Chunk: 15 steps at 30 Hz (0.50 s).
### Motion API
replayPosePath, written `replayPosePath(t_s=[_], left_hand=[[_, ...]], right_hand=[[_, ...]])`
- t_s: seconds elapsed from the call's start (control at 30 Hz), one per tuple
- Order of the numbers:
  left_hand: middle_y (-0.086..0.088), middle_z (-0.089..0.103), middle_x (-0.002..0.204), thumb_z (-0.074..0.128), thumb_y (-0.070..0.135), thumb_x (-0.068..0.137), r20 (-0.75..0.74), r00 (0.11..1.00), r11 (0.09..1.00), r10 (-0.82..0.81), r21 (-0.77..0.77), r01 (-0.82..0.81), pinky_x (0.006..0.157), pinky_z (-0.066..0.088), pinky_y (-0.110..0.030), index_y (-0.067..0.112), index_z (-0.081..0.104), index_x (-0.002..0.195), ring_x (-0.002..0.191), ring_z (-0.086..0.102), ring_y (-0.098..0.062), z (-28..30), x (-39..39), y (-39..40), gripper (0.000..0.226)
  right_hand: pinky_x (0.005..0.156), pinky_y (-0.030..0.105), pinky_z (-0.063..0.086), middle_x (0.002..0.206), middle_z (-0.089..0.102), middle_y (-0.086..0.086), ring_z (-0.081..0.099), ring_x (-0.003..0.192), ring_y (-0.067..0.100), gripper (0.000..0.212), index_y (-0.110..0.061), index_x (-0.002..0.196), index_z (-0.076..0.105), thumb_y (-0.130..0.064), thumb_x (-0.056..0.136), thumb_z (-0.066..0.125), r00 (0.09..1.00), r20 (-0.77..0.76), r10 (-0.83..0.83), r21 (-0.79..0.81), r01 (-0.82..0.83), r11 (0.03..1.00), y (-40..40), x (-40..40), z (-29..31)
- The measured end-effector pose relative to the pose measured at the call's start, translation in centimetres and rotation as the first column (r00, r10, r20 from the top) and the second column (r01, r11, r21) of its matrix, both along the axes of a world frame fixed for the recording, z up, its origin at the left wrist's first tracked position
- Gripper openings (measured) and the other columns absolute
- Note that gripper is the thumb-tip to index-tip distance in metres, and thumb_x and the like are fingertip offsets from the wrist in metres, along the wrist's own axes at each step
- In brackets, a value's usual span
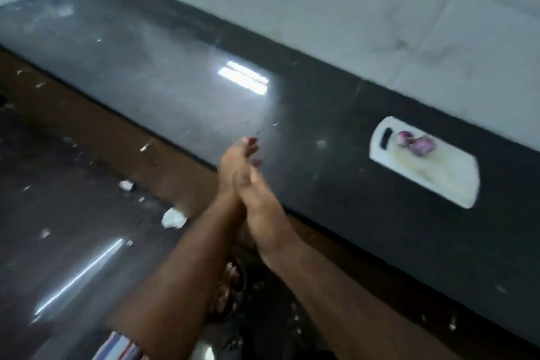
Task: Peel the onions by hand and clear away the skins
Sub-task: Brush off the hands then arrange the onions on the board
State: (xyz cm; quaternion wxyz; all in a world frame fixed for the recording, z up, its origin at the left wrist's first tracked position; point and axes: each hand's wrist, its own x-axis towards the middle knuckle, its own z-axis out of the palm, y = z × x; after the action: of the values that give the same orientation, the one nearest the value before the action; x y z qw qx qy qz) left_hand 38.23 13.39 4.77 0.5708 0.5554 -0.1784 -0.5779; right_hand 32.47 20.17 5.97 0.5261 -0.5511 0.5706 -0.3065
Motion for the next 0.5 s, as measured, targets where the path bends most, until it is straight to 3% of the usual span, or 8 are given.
replayPosePath(t_s=[0.03, 0.07, 0.1, 0.17, 0.23, 0.33, 0.4, 0.5], left_hand=[[-0.008, 0.063, 0.122, 0.041, 0.029, 0.106, 0.040, 0.999, 1.000, 0.013, -0.001, -0.013, 0.076, 0.050, -0.036, 0.013, 0.063, 0.115, 0.091, 0.060, -0.023, -0.8, -0.7, -1.8, 0.029], [-0.009, 0.065, 0.113, 0.041, 0.028, 0.107, 0.075, 0.997, 1.000, 0.025, 0.007, -0.026, 0.067, 0.047, -0.032, 0.013, 0.062, 0.112, 0.089, 0.060, -0.024, -1.2, -1.2, -3.4, 0.027], [-0.006, 0.065, 0.104, 0.041, 0.030, 0.107, 0.108, 0.994, 1.000, 0.000, 0.025, -0.002, 0.062, 0.043, -0.029, 0.013, 0.062, 0.110, 0.086, 0.059, -0.023, -1.2, -2.5, -4.7, 0.027], [-0.001, 0.065, 0.091, 0.043, 0.035, 0.106, 0.129, 0.986, 0.994, -0.106, -0.006, 0.108, 0.060, 0.040, -0.028, 0.016, 0.064, 0.102, 0.073, 0.057, -0.017, 0.0, -7.1, -6.2, 0.029], [-0.002, 0.069, 0.085, 0.045, 0.033, 0.106, 0.152, 0.966, 0.974, -0.208, -0.058, 0.219, 0.060, 0.044, -0.028, 0.014, 0.067, 0.094, 0.070, 0.058, -0.016, -0.1, -12.3, -6.4, 0.032], [0.005, 0.069, 0.096, 0.045, 0.006, 0.105, 0.241, 0.919, 0.935, -0.314, -0.092, 0.343, 0.066, 0.054, -0.027, 0.015, 0.064, 0.115, 0.079, 0.063, -0.016, -1.0, -19.7, -7.3, 0.023], [0.011, 0.066, 0.104, 0.046, -0.003, 0.101, 0.314, 0.874, 0.908, -0.370, -0.077, 0.412, 0.075, 0.058, -0.033, 0.024, 0.059, 0.125, 0.085, 0.066, -0.015, -1.3, -24.7, -8.5, 0.039], [0.003, 0.072, 0.103, 0.055, 0.006, 0.098, 0.373, 0.815, 0.871, -0.444, -0.036, 0.491, 0.082, 0.058, -0.037, 0.019, 0.066, 0.120, 0.089, 0.068, -0.016, -2.2, -29.6, -9.8, 0.028]], right_hand=[[0.112, 0.019, 0.032, 0.148, 0.052, 0.000, 0.043, 0.139, 0.007, 0.066, -0.018, 0.147, 0.046, -0.058, 0.096, 0.044, 0.980, 0.201, -0.009, -0.008, 0.010, 1.000, 0.8, -2.7, 1.0], [0.111, 0.021, 0.037, 0.137, 0.060, -0.011, 0.051, 0.129, -0.002, 0.052, -0.026, 0.139, 0.054, -0.052, 0.095, 0.056, 0.987, 0.157, 0.021, 0.035, -0.027, 0.999, -0.2, -4.8, 0.8], [0.107, 0.021, 0.042, 0.127, 0.064, -0.018, 0.056, 0.120, -0.007, 0.038, -0.032, 0.132, 0.057, -0.040, 0.095, 0.063, 0.984, 0.172, -0.053, 0.029, 0.049, 0.998, -0.9, -7.6, 2.0], [0.106, 0.024, 0.045, 0.127, 0.066, -0.012, 0.060, 0.115, -0.002, 0.044, -0.027, 0.136, 0.055, -0.026, 0.093, 0.068, 0.969, 0.107, -0.221, -0.067, 0.229, 0.971, -3.9, -15.3, 1.9], [0.105, 0.029, 0.045, 0.127, 0.066, -0.003, 0.061, 0.119, 0.010, 0.052, -0.018, 0.139, 0.055, -0.031, 0.092, 0.070, 0.903, -0.021, -0.428, -0.090, 0.425, 0.901, -6.9, -23.4, 1.7], [0.101, 0.033, 0.043, 0.135, 0.061, 0.004, 0.057, 0.124, 0.023, 0.057, -0.015, 0.140, 0.053, -0.043, 0.092, 0.066, 0.786, -0.305, -0.537, -0.055, 0.549, 0.834, -10.9, -34.5, -0.4], [0.105, 0.035, 0.041, 0.144, 0.055, 0.008, 0.053, 0.130, 0.026, 0.071, -0.014, 0.147, 0.043, -0.049, 0.089, 0.067, 0.742, -0.430, -0.514, -0.052, 0.548, 0.835, -13.8, -39.7, -2.0], [0.116, 0.037, 0.033, 0.155, 0.042, 0.010, 0.041, 0.142, 0.027, 0.092, -0.011, 0.154, 0.030, -0.048, 0.082, 0.076, 0.764, -0.506, -0.401, -0.114, 0.401, 0.909, -17.7, -42.5, -3.7]])
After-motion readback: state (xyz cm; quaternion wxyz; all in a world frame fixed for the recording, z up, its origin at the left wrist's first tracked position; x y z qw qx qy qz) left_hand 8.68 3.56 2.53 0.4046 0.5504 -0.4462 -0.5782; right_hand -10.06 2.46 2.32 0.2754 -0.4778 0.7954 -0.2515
